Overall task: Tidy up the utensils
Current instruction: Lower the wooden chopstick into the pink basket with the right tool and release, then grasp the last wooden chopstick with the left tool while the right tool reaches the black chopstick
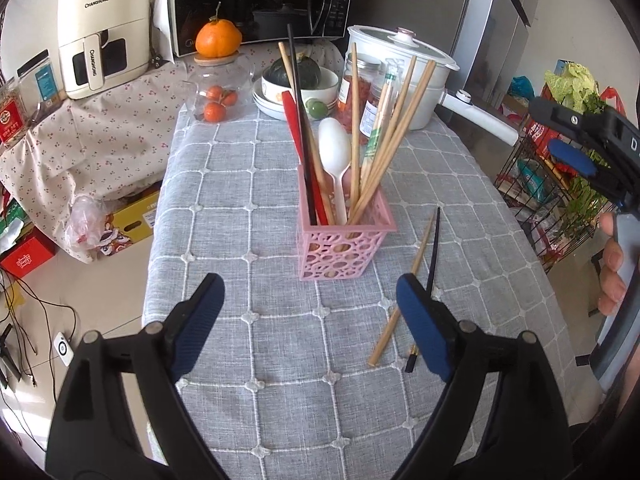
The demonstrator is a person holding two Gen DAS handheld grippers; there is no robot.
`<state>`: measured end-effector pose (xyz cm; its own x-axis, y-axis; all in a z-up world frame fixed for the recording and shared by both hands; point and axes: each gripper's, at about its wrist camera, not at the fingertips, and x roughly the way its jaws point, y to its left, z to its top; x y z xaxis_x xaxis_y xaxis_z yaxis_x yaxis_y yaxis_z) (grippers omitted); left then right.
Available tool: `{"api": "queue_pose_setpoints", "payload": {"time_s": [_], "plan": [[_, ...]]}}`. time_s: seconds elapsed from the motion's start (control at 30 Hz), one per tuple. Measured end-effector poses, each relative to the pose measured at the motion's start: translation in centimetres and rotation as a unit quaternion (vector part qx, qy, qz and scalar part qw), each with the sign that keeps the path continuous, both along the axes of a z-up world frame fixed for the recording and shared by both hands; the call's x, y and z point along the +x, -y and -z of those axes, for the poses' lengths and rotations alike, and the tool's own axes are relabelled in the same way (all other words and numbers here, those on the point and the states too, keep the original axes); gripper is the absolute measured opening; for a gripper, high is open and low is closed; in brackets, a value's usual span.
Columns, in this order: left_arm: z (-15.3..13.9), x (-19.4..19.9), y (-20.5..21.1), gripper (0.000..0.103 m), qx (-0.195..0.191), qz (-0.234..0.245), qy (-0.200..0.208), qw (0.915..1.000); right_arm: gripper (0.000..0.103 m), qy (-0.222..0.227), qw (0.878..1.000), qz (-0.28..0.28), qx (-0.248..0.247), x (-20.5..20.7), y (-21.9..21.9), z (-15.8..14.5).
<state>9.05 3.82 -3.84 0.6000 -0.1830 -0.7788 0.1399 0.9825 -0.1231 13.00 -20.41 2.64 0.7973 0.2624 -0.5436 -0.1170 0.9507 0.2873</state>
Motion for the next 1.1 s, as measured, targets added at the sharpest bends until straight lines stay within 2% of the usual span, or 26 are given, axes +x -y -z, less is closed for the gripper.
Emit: {"api": "queue_pose_setpoints", "payload": {"time_s": [0.13,0.33,0.57,0.77,1.1], "plan": [[0.9,0.2,0.6,0.094,0.009,-0.002,-0.013,0.9999,0.095,-0.033,0.999,0.031,-0.018,-0.1,2.3,2.3],[2.2,0.4,1.5,0.095,0.027,-0.003,-0.013,0.9996,0.095,-0.101,0.992,0.061,-0.049,0.8,4.6,7.9],[4.1,1.3,2.3,0.095,0.048,-0.008,-0.029,0.9984,0.095,-0.165,0.978,0.052,-0.116,2.5,4.0,13.8],[4.2,1.5,2.3,0.095,0.045,-0.002,-0.034,0.9984,0.095,-0.217,0.970,0.068,-0.088,4.4,4.1,16.6],[3.9,1.1,2.1,0.095,0.046,0.009,-0.029,0.9985,0.095,-0.240,0.961,0.116,-0.068,7.0,3.7,18.2]]}}
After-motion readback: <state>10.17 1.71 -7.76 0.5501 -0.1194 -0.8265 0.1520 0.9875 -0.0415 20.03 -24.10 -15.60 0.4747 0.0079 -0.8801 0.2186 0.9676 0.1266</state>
